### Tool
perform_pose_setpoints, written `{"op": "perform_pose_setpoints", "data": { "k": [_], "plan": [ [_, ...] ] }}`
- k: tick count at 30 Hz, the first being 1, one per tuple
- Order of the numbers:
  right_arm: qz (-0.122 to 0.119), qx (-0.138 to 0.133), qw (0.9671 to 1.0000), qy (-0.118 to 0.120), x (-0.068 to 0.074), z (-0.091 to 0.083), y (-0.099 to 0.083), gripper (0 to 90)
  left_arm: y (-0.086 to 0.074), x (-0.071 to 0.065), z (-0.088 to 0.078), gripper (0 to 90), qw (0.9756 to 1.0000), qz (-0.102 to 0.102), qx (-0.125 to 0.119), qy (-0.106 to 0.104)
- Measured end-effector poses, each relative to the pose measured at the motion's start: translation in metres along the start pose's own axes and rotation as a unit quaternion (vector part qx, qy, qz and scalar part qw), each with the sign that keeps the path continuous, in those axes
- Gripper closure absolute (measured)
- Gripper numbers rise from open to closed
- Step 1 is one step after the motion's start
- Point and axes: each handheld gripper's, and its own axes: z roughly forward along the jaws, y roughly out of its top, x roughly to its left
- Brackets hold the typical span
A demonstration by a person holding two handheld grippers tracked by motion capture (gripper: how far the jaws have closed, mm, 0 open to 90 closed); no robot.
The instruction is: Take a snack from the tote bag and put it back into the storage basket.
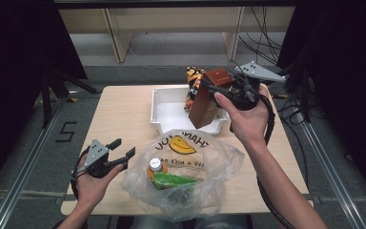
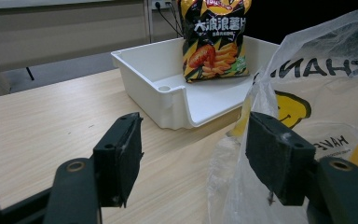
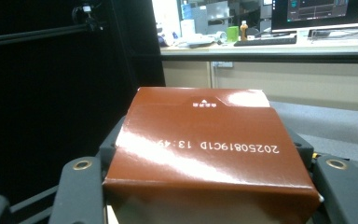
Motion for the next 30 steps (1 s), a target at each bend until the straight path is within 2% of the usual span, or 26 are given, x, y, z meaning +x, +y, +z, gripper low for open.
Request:
{"op": "perform_pose_setpoints", "data": {
  "k": [5, 7, 8, 9, 10, 11, 17, 22, 23, 27, 28, 30],
  "plan": [
    [0.007, 0.002, 1.0, 0.001, -0.004, 0.006, -0.003, 38.5, -0.001, 0.001, 0.001, 35.5, 1.0, 0.0, -0.006, -0.004],
    [0.005, 0.004, 1.0, -0.002, -0.006, 0.008, -0.003, 38.5, 0.0, 0.0, 0.0, 35.5, 1.0, 0.0, 0.0, -0.001],
    [0.012, 0.006, 0.9999, 0.0, -0.006, 0.009, -0.004, 38.5, 0.0, 0.0, 0.0, 35.5, 1.0, 0.0, -0.001, -0.001],
    [0.001, 0.004, 1.0, -0.004, -0.008, 0.01, -0.004, 38.5, 0.0, 0.0, 0.0, 35.5, 1.0, 0.0, 0.0, -0.001],
    [0.0, 0.003, 1.0, -0.003, -0.009, 0.012, -0.004, 38.5, 0.0, 0.0, -0.001, 35.5, 1.0, 0.0, -0.001, -0.001],
    [0.007, 0.003, 1.0, -0.002, -0.01, 0.012, -0.004, 38.5, 0.0, 0.0, -0.001, 35.5, 1.0, 0.001, -0.001, -0.001],
    [0.008, 0.009, 0.9999, -0.011, -0.015, 0.019, -0.008, 38.5, 0.0, 0.001, -0.002, 35.5, 1.0, 0.0, -0.002, 0.0],
    [0.007, 0.011, 0.9997, -0.019, -0.02, 0.025, -0.01, 38.5, 0.0, 0.001, -0.002, 35.5, 1.0, -0.001, -0.003, 0.0],
    [-0.001, 0.011, 0.9997, -0.021, -0.021, 0.026, -0.01, 38.5, 0.0, 0.001, -0.001, 35.5, 1.0, -0.001, -0.007, -0.003],
    [0.004, 0.012, 0.9995, -0.027, -0.025, 0.031, -0.01, 38.5, 0.0, 0.002, -0.002, 35.5, 1.0, 0.001, -0.003, 0.0],
    [0.013, 0.014, 0.9994, -0.03, -0.025, 0.031, -0.011, 38.5, -0.001, 0.002, -0.002, 35.5, 1.0, -0.001, -0.007, -0.003],
    [0.004, 0.011, 0.9994, -0.034, -0.029, 0.035, -0.012, 38.5, -0.001, 0.001, -0.002, 35.5, 1.0, 0.0, -0.004, -0.002]
  ]
}}
